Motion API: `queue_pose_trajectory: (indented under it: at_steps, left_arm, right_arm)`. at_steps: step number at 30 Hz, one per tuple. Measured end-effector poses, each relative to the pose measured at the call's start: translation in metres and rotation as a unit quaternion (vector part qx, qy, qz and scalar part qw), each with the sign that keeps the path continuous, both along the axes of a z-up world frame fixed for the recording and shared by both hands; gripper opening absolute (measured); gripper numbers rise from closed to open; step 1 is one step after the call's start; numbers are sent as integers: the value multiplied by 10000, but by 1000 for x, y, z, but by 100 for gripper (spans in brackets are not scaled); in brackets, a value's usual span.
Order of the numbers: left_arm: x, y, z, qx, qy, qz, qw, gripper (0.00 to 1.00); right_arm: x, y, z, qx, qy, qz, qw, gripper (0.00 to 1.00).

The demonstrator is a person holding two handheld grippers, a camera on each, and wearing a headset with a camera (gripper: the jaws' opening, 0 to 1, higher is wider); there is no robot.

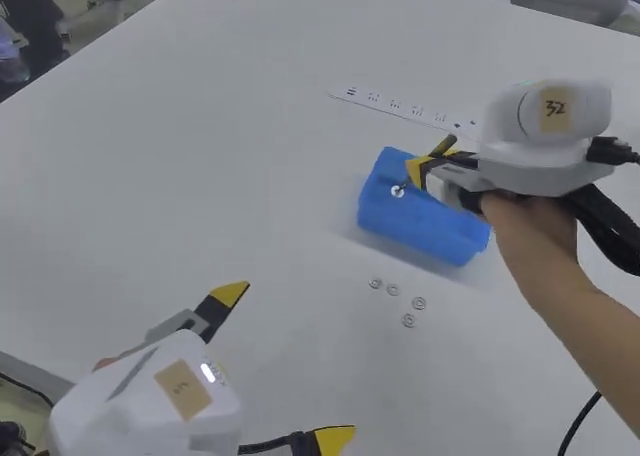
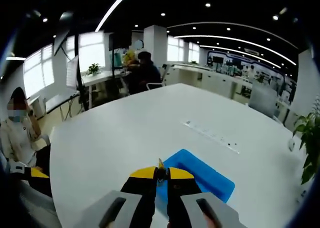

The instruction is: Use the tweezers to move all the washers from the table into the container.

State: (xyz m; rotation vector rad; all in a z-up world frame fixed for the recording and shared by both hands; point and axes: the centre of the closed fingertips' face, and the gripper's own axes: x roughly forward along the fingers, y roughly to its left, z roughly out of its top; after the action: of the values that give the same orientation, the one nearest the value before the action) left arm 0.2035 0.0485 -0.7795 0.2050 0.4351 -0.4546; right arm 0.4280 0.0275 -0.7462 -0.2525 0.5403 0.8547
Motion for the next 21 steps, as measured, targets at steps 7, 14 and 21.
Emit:
queue_pose_trajectory:
  at_steps: [7, 14, 21]
  left_arm:
    - [-2, -1, -3, 86, 48, -48, 9999, 92]
    - [-1, -3, -5, 142, 67, -86, 9998, 93]
    - [-1, -1, -7, 194, 99, -77, 9997, 93]
  right_arm:
    - [21, 5, -11, -113, -161, -117, 9997, 3]
    - [37, 16, -27, 25, 138, -230, 9996, 3]
    - [47, 22, -54, 3, 493, -263, 9984, 3]
